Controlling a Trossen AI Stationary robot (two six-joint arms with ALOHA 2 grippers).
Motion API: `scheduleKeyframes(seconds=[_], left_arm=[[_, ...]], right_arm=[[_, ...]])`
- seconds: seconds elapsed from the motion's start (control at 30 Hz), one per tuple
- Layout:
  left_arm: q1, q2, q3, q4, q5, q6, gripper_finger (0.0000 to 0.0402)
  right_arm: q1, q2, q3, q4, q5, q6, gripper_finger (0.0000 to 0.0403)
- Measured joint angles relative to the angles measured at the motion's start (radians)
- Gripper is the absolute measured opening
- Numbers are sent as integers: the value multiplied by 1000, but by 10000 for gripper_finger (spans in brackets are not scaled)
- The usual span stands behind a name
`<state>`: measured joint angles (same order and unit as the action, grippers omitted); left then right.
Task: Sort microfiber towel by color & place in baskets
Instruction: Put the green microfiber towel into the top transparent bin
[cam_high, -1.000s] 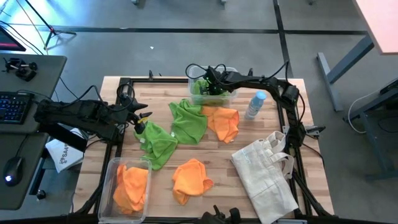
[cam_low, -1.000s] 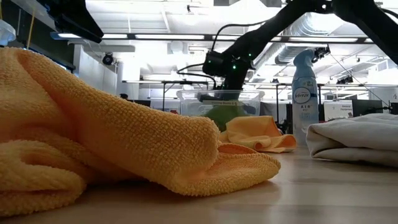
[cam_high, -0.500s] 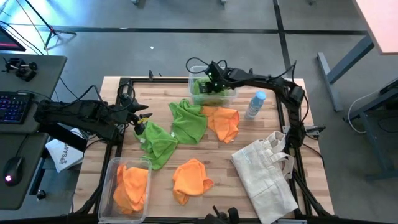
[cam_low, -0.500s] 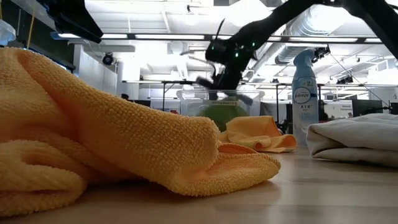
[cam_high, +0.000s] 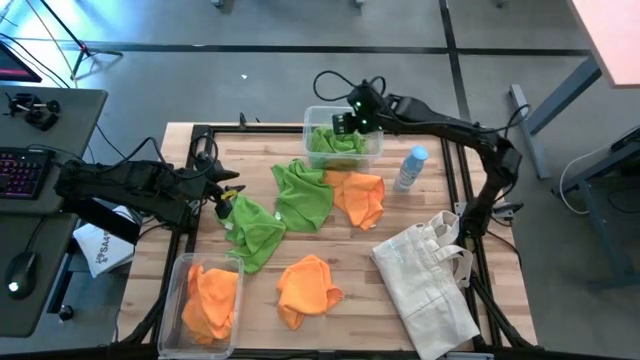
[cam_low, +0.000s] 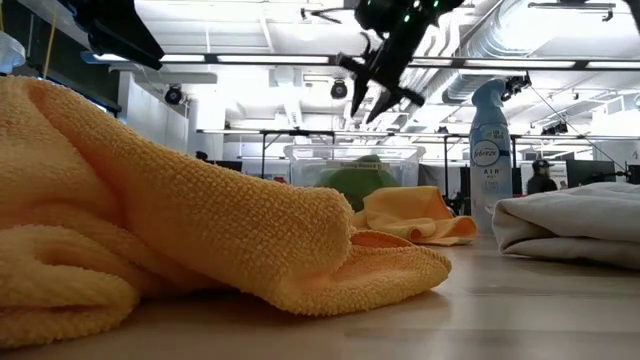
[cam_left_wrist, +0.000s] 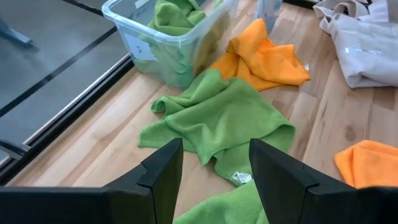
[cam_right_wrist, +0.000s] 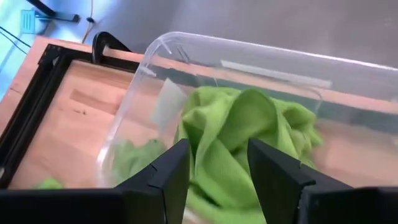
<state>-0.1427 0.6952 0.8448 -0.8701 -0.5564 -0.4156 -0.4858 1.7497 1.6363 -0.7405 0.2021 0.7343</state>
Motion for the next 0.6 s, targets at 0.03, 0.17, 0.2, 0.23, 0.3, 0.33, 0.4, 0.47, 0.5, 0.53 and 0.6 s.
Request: scheduleKeyframes(seconds=[0.03,0.17,0.2,0.23,0.3,0.33,0.4,0.47,0.5,0.53,0.6], left_arm=[[0,0,0,0,2,0,172],[0,0,0,0,19,0,172],[0,2,0,1,24,0,172],[0,5,0,1,25,0,172],[0,13,0,1,43,0,172],[0,19,0,1,54,0,172],[0,37,0,1,71,0,172],[0,59,0,1,88,0,172],[0,72,0,2,94,4,172],[0,83,0,3,100,10,172],[0,107,0,6,105,24,172]], right_arm=[[13,-13,0,-22,10,6,152],[88,-59,0,-95,48,28,137],[114,-70,0,-103,65,32,134],[145,-79,0,-109,89,37,130],[209,-96,0,-115,134,52,123],[241,-104,0,-118,154,57,120],[303,-116,0,-120,184,74,115],[361,-125,0,-135,202,87,110],[387,-127,0,-148,214,98,106],[413,-129,0,-170,216,103,101],[465,-129,0,-212,218,109,87]])
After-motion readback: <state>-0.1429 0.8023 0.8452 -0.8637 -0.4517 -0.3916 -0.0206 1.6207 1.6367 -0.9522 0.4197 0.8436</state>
